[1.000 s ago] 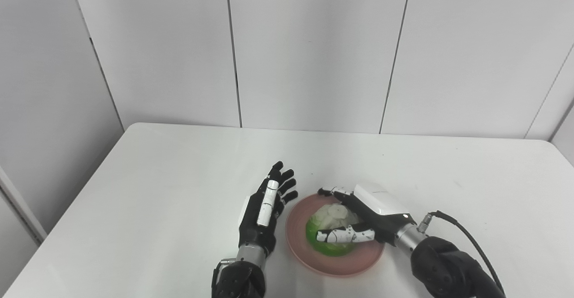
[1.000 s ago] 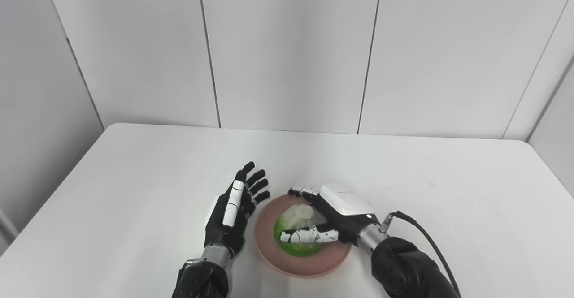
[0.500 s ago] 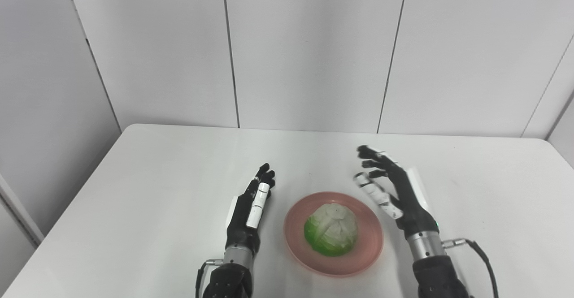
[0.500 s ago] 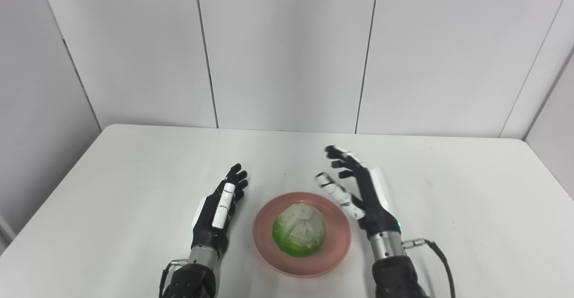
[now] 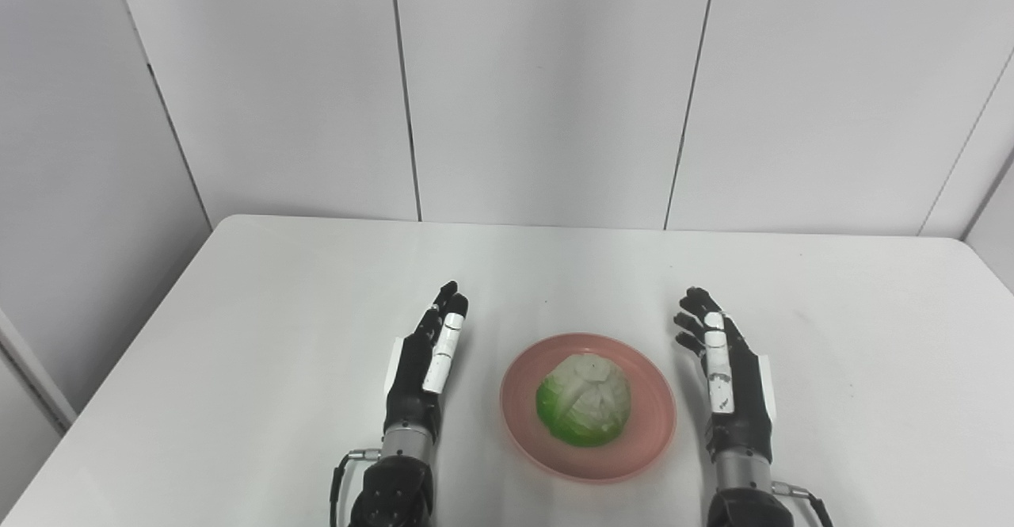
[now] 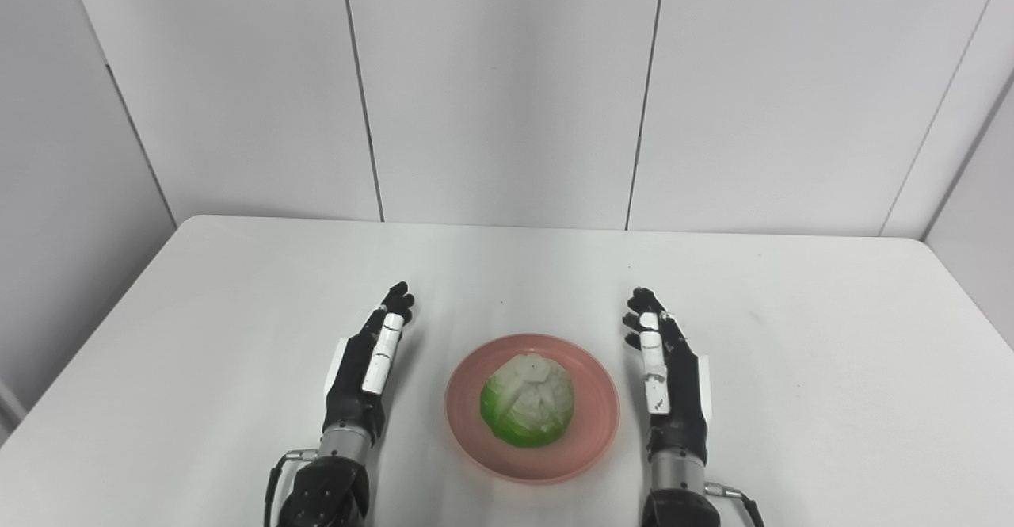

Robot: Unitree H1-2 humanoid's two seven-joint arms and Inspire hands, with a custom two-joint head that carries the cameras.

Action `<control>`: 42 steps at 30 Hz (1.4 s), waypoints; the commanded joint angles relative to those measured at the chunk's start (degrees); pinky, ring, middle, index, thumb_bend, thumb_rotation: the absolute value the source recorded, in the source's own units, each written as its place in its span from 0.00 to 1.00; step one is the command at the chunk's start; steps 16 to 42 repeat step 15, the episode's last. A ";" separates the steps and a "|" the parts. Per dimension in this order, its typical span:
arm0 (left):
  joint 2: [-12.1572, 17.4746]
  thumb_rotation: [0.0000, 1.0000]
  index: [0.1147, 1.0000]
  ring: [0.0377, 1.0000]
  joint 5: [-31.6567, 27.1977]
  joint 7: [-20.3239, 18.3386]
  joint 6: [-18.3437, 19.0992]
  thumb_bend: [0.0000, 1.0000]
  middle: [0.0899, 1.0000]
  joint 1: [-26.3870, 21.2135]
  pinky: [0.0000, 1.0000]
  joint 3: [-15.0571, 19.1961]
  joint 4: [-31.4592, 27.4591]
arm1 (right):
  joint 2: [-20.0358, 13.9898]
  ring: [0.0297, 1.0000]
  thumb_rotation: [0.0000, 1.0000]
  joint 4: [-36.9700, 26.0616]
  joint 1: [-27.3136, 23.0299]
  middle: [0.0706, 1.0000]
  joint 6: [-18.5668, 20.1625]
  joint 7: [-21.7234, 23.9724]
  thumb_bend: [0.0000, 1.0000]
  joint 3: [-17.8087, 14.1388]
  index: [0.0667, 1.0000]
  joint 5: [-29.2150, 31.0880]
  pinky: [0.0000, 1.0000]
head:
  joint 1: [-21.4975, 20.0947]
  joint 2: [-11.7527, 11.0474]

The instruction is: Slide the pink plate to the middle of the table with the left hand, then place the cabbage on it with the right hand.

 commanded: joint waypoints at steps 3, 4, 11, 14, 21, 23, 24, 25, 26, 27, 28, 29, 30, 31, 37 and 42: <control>-0.33 0.88 0.85 0.94 -0.18 1.37 0.47 0.79 0.91 -2.15 1.00 0.46 -1.72 | 0.46 0.81 1.00 -0.26 -0.95 0.82 2.15 0.03 0.72 -0.12 0.80 1.26 0.83 | 0.07 -0.04; -0.34 0.88 0.85 0.94 -0.08 1.40 0.54 0.79 0.91 -2.12 1.00 0.43 -1.65 | 0.39 0.81 1.00 -0.40 -0.89 0.82 2.63 0.10 0.71 -0.05 0.80 1.37 0.82 | 0.07 -0.04; -0.81 0.87 0.93 0.96 -0.63 1.44 -0.34 0.81 0.98 -1.44 1.00 0.24 -0.54 | -0.15 0.81 1.00 -1.44 -0.59 0.82 5.96 0.66 0.71 0.50 0.80 1.58 0.81 | -0.27 -0.08; -0.68 0.87 0.93 0.95 -0.73 1.35 -0.40 0.81 0.98 -1.40 1.00 0.06 -0.39 | -0.33 0.81 1.00 -1.82 -0.46 0.82 6.20 0.48 0.70 0.71 0.80 1.18 0.81 | -0.32 -0.10; -0.65 0.87 0.93 0.95 -0.74 1.36 -0.36 0.82 0.98 -1.41 1.00 0.02 -0.38 | -0.37 0.81 1.00 -1.91 -0.43 0.82 6.20 0.44 0.70 0.75 0.80 1.13 0.80 | -0.32 -0.10; -0.65 0.87 0.93 0.95 -0.74 1.36 -0.36 0.82 0.98 -1.41 1.00 0.02 -0.38 | -0.37 0.81 1.00 -1.91 -0.43 0.82 6.20 0.44 0.70 0.75 0.80 1.13 0.80 | -0.32 -0.10; -0.65 0.87 0.93 0.95 -0.74 1.36 -0.36 0.82 0.98 -1.41 1.00 0.02 -0.38 | -0.37 0.81 1.00 -1.91 -0.43 0.82 6.20 0.44 0.70 0.75 0.80 1.13 0.80 | -0.32 -0.10; -0.65 0.87 0.93 0.95 -0.74 1.36 -0.36 0.82 0.98 -1.41 1.00 0.02 -0.38 | -0.37 0.81 1.00 -1.91 -0.43 0.82 6.20 0.44 0.70 0.75 0.80 1.13 0.80 | -0.32 -0.10; -0.65 0.87 0.93 0.95 -0.74 1.36 -0.36 0.82 0.98 -1.41 1.00 0.02 -0.38 | -0.37 0.81 1.00 -1.91 -0.43 0.82 6.20 0.44 0.70 0.75 0.80 1.13 0.80 | -0.32 -0.10; -0.65 0.87 0.93 0.95 -0.74 1.36 -0.36 0.82 0.98 -1.41 1.00 0.02 -0.38 | -0.37 0.81 1.00 -1.91 -0.43 0.82 6.20 0.44 0.70 0.75 0.80 1.13 0.80 | -0.32 -0.10; -0.65 0.87 0.93 0.95 -0.74 1.36 -0.36 0.82 0.98 -1.41 1.00 0.02 -0.38 | -0.37 0.81 1.00 -1.91 -0.43 0.82 6.20 0.44 0.70 0.75 0.80 1.13 0.80 | -0.32 -0.10; -0.65 0.87 0.93 0.95 -0.74 1.36 -0.36 0.82 0.98 -1.41 1.00 0.02 -0.38 | -0.37 0.81 1.00 -1.91 -0.43 0.82 6.20 0.44 0.70 0.75 0.80 1.13 0.80 | -0.32 -0.10; -0.65 0.87 0.93 0.95 -0.74 1.36 -0.36 0.82 0.98 -1.41 1.00 0.02 -0.38 | -0.37 0.81 1.00 -1.91 -0.43 0.82 6.20 0.44 0.70 0.75 0.80 1.13 0.80 | -0.32 -0.10; -0.65 0.87 0.93 0.95 -0.74 1.36 -0.36 0.82 0.98 -1.41 1.00 0.02 -0.38 | -0.37 0.81 1.00 -1.91 -0.43 0.82 6.20 0.44 0.70 0.75 0.80 1.13 0.80 | -0.32 -0.10; -0.65 0.87 0.93 0.95 -0.74 1.36 -0.36 0.82 0.98 -1.41 1.00 0.02 -0.38 | -0.37 0.81 1.00 -1.91 -0.43 0.82 6.20 0.44 0.70 0.75 0.80 1.13 0.80 | -0.32 -0.10; -0.65 0.87 0.93 0.95 -0.74 1.36 -0.36 0.82 0.98 -1.41 1.00 0.02 -0.38 | -0.37 0.81 1.00 -1.91 -0.43 0.82 6.20 0.44 0.70 0.75 0.80 1.13 0.80 | -0.32 -0.10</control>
